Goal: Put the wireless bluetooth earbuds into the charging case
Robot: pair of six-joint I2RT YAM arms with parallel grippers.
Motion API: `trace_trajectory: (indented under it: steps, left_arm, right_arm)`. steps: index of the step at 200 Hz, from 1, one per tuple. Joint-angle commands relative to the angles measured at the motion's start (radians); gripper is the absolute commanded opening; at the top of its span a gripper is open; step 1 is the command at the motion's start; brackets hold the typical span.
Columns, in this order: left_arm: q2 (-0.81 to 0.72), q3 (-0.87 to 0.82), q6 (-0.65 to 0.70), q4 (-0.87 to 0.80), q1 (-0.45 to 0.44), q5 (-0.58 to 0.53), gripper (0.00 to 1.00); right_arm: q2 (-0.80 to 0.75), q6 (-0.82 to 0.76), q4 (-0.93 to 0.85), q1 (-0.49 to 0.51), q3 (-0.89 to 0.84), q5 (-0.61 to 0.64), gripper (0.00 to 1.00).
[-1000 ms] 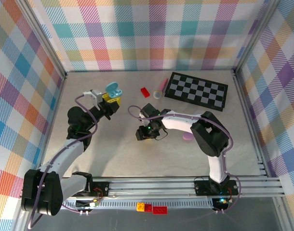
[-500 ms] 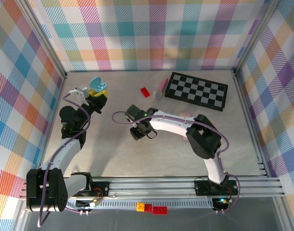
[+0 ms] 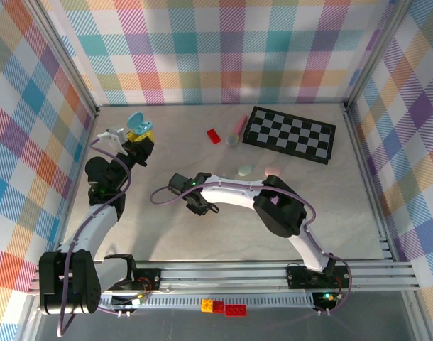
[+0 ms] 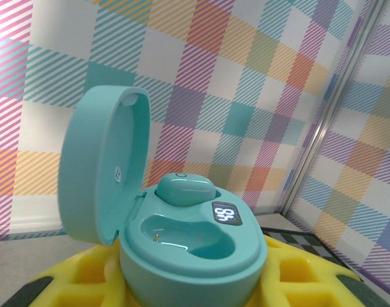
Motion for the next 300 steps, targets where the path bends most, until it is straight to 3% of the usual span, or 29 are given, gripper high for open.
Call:
trace_trajectory:
  steps: [1, 115, 165, 222, 300]
  left_arm:
    - [-0.028, 0.008, -0.01, 0.018, 0.018, 0.003, 0.32]
    - [-0.021, 0.012, -0.008, 0.009, 0.017, 0.031, 0.32]
    - [-0.002, 0.025, 0.028, -0.02, 0.001, 0.073, 0.32]
    - [-0.008, 0.035, 0.162, -0.078, -0.114, 0.022, 0.32]
    - [0.086, 0.088, 0.328, -0.123, -0.347, -0.069, 0.31]
  right_arm:
    - [0.029, -0.014, -0.045, 0.002, 0.028, 0.028, 0.32]
    - [0.041, -0.004, -0.056, 0.002, 0.049, 0.014, 0.21]
    - [-0.089, 0.074, 0.043, -0.034, -0.052, -0.07, 0.2]
    - [-0.342, 0.182, 0.133, -0.119, -0.247, -0.161, 0.21]
    - [-0.721, 0.333, 0.194, -0.271, -0.421, -0.416, 0.2]
